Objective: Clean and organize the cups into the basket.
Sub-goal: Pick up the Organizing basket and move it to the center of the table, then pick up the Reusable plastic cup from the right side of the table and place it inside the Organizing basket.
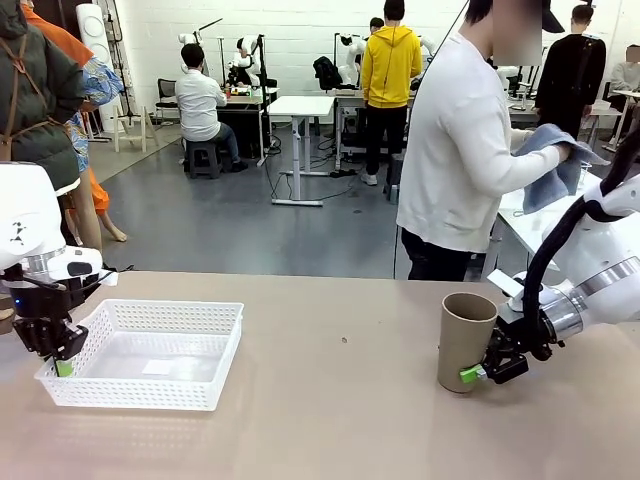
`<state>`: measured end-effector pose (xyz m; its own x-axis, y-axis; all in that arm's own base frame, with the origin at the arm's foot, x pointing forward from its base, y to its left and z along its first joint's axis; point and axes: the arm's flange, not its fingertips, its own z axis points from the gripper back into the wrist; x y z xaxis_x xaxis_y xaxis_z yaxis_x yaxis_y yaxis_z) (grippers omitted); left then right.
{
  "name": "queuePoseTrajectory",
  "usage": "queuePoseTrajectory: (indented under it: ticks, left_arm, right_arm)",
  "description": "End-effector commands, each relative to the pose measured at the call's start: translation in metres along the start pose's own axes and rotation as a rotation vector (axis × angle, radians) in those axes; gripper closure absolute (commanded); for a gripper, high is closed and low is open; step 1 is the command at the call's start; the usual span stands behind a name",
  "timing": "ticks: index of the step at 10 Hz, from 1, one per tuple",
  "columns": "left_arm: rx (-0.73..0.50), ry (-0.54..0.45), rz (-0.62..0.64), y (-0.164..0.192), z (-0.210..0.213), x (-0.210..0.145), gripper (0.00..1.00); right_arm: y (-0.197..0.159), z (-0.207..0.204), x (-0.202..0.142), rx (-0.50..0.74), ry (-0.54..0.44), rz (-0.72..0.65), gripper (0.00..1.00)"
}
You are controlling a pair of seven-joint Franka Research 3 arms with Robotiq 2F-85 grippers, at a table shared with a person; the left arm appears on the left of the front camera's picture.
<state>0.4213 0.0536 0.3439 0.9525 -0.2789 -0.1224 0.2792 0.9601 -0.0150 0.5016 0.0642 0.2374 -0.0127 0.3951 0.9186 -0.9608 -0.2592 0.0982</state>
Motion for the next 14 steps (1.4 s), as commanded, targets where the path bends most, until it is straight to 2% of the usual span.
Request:
queuePoseTrajectory:
  ticks: [1, 2, 3, 4, 6, 7, 8, 11, 12, 14]
  left_arm:
    - [0.014, 0.014, -0.008, 0.002, 0.002, 0.0, 1.0]
    - [0.014, 0.015, -0.007, 0.002, 0.002, 0.0, 1.0]
    - [0.014, 0.016, -0.007, 0.002, 0.002, 0.0, 1.0]
    - [0.013, 0.019, -0.006, 0.002, 0.002, 0.0, 1.0]
    - [0.008, 0.021, 0.001, 0.002, 0.002, 0.0, 1.0]
    - [-0.002, 0.012, 0.008, 0.001, 0.004, 0.0, 1.0]
    - [-0.007, 0.002, 0.035, -0.002, 0.006, 0.001, 1.0]
    - [-0.038, 0.005, 0.11, -0.032, 0.024, 0.006, 1.0]
    - [-0.045, 0.013, 0.123, -0.045, 0.029, 0.012, 1.0]
    - [-0.022, -0.02, 0.153, -0.077, 0.038, 0.028, 1.0]
  right_arm:
    - [-0.003, -0.001, -0.002, -0.011, -0.016, -0.013, 0.79]
    - [-0.002, -0.001, -0.002, -0.012, -0.014, -0.011, 1.0]
    - [-0.003, -0.001, -0.002, -0.015, -0.014, -0.014, 0.79]
    - [-0.003, 0.0, -0.002, -0.017, -0.015, -0.017, 1.0]
    - [-0.003, 0.001, -0.002, -0.025, -0.016, -0.028, 1.0]
    - [-0.001, 0.003, 0.0, -0.052, -0.01, -0.046, 0.78]
    - [0.004, 0.007, 0.007, -0.078, -0.022, -0.071, 0.36]
    - [0.038, 0.031, 0.063, -0.196, 0.019, -0.096, 0.36]
    - [0.051, 0.039, 0.084, -0.201, 0.017, -0.127, 0.36]
    - [0.081, 0.059, 0.127, -0.253, 0.011, -0.119, 0.36]
